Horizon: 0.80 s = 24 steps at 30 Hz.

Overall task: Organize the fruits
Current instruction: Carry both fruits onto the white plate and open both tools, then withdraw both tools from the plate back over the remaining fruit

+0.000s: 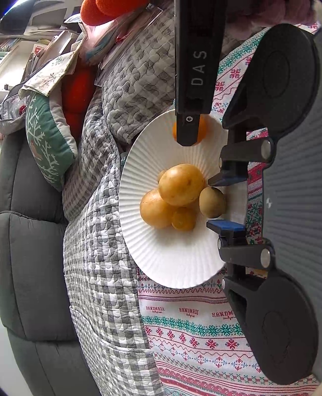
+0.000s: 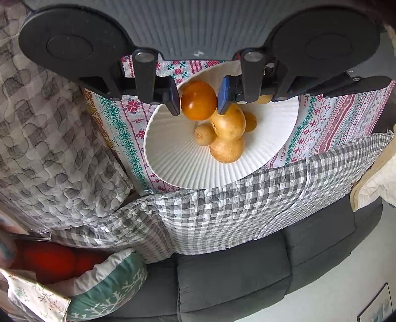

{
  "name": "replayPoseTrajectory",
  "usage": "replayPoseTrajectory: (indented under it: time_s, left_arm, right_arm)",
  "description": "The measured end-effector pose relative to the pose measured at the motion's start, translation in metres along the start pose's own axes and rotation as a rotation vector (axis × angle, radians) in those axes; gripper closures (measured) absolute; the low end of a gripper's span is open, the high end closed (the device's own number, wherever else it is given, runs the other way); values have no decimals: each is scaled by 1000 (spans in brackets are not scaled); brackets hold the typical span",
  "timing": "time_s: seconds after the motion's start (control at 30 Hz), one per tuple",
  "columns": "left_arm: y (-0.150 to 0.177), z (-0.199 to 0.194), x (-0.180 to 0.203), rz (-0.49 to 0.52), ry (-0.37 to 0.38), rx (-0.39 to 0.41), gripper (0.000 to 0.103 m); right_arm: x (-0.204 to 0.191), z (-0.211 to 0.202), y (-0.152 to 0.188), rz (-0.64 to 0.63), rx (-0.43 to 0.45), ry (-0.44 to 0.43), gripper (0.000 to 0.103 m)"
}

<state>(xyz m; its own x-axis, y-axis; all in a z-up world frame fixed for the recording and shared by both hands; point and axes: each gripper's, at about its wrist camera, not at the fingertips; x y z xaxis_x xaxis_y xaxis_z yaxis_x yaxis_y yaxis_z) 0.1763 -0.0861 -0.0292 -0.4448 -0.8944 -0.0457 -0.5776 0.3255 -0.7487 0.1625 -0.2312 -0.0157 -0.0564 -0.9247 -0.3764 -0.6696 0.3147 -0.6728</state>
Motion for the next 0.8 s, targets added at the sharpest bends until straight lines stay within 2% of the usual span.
replayPoseTrajectory:
  time_s: [0.07, 0.23, 0.3, 0.43, 0.5, 0.6, 0.8]
  left_arm:
    - [0, -1, -1, -7, 2, 0, 76]
    - [0, -7, -1, -10, -3, 3, 53]
    - [1, -11, -1, -2, -3, 3, 49]
    - [3, -21, 1, 24, -12, 14, 41]
    - [4, -28, 2, 42, -14, 17, 37]
    - [7, -37, 4, 60, -21, 17, 30]
    - [13, -52, 2, 51, -17, 6, 23]
  right_arm:
    - [0, -2, -1, -1, 5, 1, 69]
    - [4, -10, -1, 0, 14, 1, 57]
    - [6, -13, -1, 1, 11, 2, 48]
    - [6, -20, 0, -12, 11, -1, 41]
    - [5, -25, 1, -20, 16, -2, 35]
    - [3, -32, 3, -29, 20, -2, 30]
    - [-1, -45, 8, -60, 19, 3, 21]
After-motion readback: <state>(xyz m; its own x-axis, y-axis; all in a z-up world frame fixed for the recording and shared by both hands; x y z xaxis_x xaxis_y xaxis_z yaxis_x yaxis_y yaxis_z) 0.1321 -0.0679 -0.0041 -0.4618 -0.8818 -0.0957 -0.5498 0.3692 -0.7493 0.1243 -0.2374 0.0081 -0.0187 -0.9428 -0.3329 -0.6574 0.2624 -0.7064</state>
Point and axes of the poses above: each gripper's, at about its wrist camera, not at the fingertips, and z roughly the way its jaws point, x to its right, y to its underside, and after that the axes turned 7 degrees about z, right-handed
